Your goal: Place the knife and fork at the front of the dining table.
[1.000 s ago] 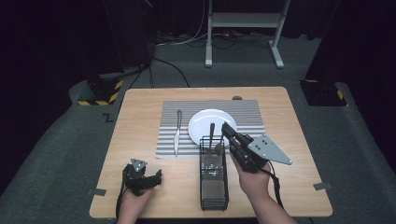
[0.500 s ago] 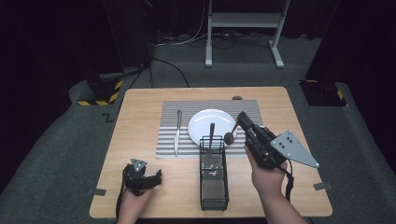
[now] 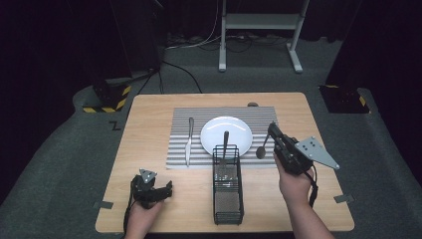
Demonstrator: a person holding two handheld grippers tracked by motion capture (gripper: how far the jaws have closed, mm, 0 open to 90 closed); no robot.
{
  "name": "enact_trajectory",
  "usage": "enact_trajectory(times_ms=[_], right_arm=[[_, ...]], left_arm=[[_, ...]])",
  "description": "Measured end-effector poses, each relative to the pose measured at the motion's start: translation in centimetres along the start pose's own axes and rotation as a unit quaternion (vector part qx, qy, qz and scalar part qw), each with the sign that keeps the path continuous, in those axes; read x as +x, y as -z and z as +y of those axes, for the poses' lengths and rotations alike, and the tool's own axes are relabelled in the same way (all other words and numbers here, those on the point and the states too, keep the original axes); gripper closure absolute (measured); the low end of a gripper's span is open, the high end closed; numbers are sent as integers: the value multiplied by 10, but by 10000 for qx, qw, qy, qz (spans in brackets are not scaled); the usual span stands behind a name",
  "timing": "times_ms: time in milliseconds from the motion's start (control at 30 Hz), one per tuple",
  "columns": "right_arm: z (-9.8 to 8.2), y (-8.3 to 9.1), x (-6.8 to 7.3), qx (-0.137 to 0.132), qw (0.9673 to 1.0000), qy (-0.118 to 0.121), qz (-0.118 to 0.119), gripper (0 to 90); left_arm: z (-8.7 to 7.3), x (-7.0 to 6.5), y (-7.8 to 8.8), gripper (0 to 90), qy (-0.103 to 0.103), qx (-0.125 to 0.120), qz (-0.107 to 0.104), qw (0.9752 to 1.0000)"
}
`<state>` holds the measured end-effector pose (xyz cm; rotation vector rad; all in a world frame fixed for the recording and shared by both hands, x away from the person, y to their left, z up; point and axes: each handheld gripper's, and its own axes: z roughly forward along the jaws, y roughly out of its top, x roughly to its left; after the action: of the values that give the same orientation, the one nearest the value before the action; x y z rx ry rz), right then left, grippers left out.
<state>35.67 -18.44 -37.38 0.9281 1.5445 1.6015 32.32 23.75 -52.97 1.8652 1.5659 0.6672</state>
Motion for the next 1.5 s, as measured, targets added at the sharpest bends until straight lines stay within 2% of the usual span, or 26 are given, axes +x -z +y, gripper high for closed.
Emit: enact_trajectory(times_ms=[267,400,700,967,1267,1500], right_arm=[[-38,-17,-19,591,9979,-111,-229,883],[-50,-25,-23,777,9965,-159,-273,883],[-62,-44,-25,1038,9941,-112,-294,883],[-70,-62,-36,1187,9918,-307,-357,882],[-77,-99,-44,1420,9882,-417,-394,881],[-89,-123,-54,1566,9843,-633,-520,878]], left_arm=[[0,0,0,84,-3,2,0,10000],[0,0,0,84,-2,2,0,10000],[0,0,0,83,0,1,-8,10000],[0,0,0,83,0,-1,-14,10000],[0,0,0,83,-6,-1,-22,10000],[0,1,0,82,-11,-3,-32,10000]])
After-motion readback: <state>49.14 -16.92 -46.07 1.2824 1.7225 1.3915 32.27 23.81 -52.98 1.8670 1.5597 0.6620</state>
